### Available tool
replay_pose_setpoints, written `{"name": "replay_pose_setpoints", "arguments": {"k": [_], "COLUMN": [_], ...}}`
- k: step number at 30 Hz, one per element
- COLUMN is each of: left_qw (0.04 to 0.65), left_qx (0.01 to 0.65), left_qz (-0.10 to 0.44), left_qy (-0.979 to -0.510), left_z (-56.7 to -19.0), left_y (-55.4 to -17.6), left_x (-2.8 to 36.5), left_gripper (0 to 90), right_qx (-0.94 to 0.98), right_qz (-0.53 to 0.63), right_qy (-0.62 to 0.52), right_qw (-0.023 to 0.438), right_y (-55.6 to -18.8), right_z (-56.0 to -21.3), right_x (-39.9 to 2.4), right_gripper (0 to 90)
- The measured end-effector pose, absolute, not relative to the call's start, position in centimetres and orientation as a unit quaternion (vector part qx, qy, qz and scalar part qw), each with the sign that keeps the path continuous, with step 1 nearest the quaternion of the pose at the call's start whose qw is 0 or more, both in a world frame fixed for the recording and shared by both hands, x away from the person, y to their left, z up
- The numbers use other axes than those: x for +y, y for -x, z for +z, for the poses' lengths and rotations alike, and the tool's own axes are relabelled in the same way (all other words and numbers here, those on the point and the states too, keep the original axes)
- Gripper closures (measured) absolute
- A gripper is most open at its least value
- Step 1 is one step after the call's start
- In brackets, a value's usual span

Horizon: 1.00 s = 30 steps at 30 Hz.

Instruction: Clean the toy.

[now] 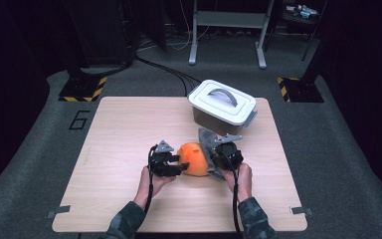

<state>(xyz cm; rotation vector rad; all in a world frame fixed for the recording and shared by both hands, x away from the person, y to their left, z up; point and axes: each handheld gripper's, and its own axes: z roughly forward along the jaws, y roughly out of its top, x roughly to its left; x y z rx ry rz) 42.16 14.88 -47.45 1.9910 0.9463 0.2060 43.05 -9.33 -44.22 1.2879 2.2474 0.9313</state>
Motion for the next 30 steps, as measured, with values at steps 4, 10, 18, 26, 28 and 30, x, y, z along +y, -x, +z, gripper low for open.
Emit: {"name": "replay_pose_setpoints", "arguments": {"k": [4,10,18,26,28,30], "left_qw": [0.456,0.462,0.453,0.462,0.466,0.466], "left_qx": [0.387,0.395,0.409,0.407,0.41,0.411], "left_qz": [0.081,0.079,0.09,0.089,0.083,0.085], "left_qy": [-0.797,-0.79,-0.787,-0.783,-0.78,-0.779], "left_z": [-47.8,-47.9,-48.0,-48.2,-48.3,-48.3], "left_y": [-42.5,-42.5,-42.4,-42.5,-42.5,-42.5], "left_x": [14.8,15.0,14.9,14.8,14.9,14.9], "left_gripper": [64.7,73.9,78.6,81.3,81.3,81.3], "right_qx": [0.798,0.793,0.826,0.814,0.807,0.799], "right_qz": [0.335,0.354,0.352,0.339,0.338,0.331], "right_qy": [-0.462,-0.452,-0.385,-0.414,-0.428,-0.45], "right_qw": [0.191,0.206,0.213,0.224,0.224,0.222], "right_y": [-43.2,-42.3,-41.3,-42.0,-42.4,-42.7], "right_z": [-44.3,-42.4,-41.2,-42.2,-42.5,-43.0], "right_x": [-9.4,-9.1,-4.0,-5.5,-6.9,-8.1], "right_gripper": [73.1,72.9,73.2,73.3,73.2,73.2]}}
